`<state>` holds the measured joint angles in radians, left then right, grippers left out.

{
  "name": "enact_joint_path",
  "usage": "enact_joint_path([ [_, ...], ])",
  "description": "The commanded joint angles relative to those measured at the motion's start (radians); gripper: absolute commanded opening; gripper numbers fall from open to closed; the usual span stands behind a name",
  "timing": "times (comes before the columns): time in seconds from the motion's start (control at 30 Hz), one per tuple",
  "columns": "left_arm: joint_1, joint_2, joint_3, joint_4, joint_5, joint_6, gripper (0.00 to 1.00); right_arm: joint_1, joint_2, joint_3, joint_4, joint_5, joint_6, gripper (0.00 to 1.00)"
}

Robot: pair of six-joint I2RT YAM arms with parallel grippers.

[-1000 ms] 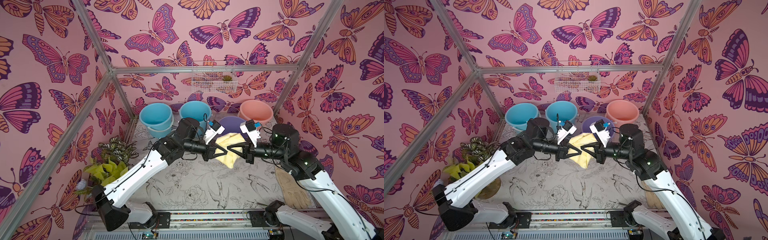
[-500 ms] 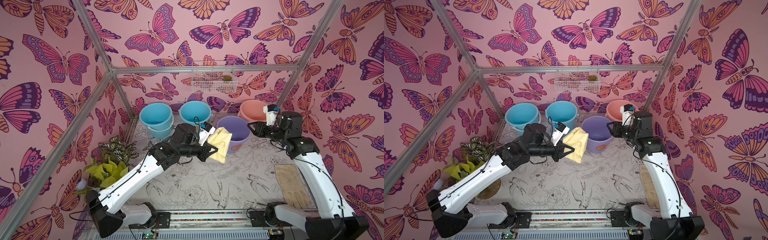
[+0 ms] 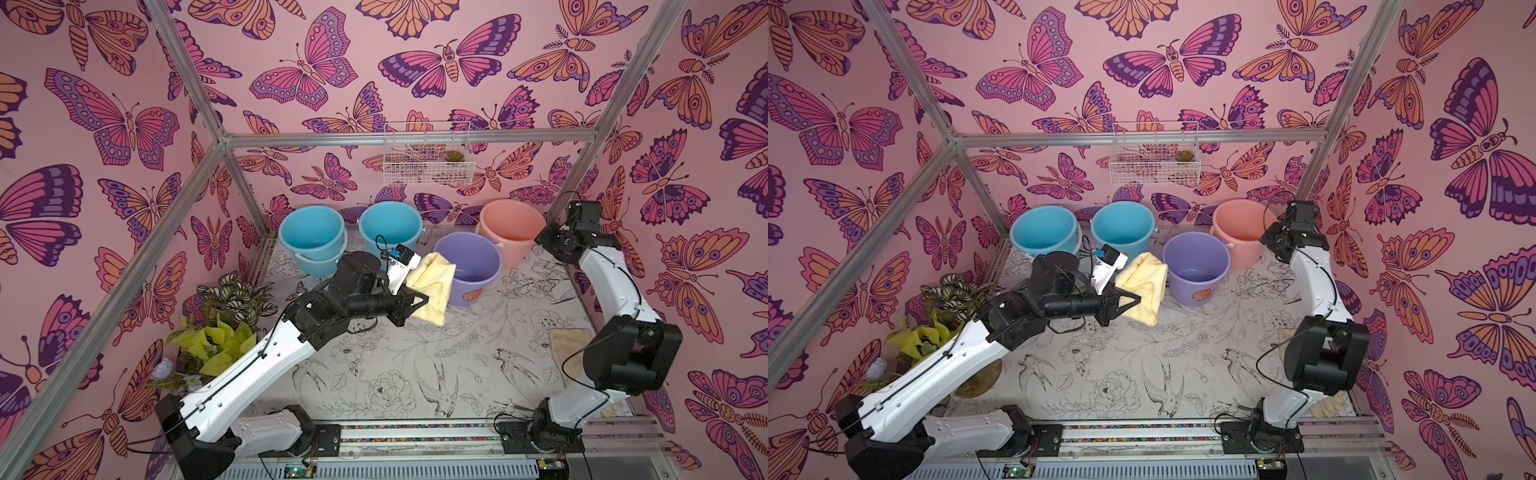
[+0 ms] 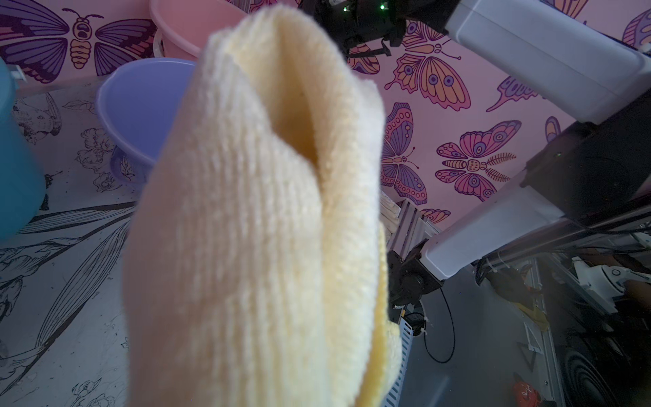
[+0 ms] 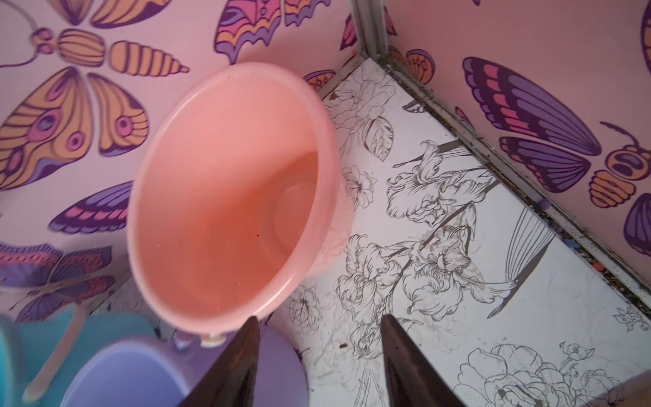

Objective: Wipe the inside of the bucket with a cloth
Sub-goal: Pick up the bucket from the corner of the board.

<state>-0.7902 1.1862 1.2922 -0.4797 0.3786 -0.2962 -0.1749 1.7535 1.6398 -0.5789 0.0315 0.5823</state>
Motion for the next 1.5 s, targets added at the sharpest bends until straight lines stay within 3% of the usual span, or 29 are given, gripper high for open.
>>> enact_joint_path([
  [0.0, 0.005, -0.013, -0.02, -0.002, -0.012, -0.001, 0.0, -0.006, 0.073, 0.091, -0.083, 0.07, 0.052, 0.63],
  [0.1, 0.006, -0.016, -0.022, -0.007, -0.015, 0.0, 0.0, -0.011, 0.139, 0.138, -0.067, 0.012, 0.05, 0.63],
  [0.3, 0.006, -0.019, -0.027, -0.013, -0.024, -0.001, 0.0, -0.015, 0.255, 0.232, -0.042, -0.1, 0.061, 0.54],
  [0.6, 0.008, -0.018, -0.031, -0.012, -0.031, -0.008, 0.0, -0.044, 0.305, 0.234, -0.023, -0.147, 0.125, 0.15],
  [0.7, 0.008, -0.022, -0.033, -0.013, -0.038, -0.008, 0.0, -0.061, 0.281, 0.208, -0.021, -0.142, 0.147, 0.09],
  [0.93, 0.011, -0.015, -0.031, -0.039, -0.056, -0.006, 0.0, -0.114, 0.153, 0.105, -0.014, -0.127, 0.129, 0.0],
  [1.47, 0.013, 0.013, -0.036, -0.054, -0.118, -0.032, 0.0, -0.15, -0.394, -0.177, -0.174, -0.084, -0.044, 0.0],
])
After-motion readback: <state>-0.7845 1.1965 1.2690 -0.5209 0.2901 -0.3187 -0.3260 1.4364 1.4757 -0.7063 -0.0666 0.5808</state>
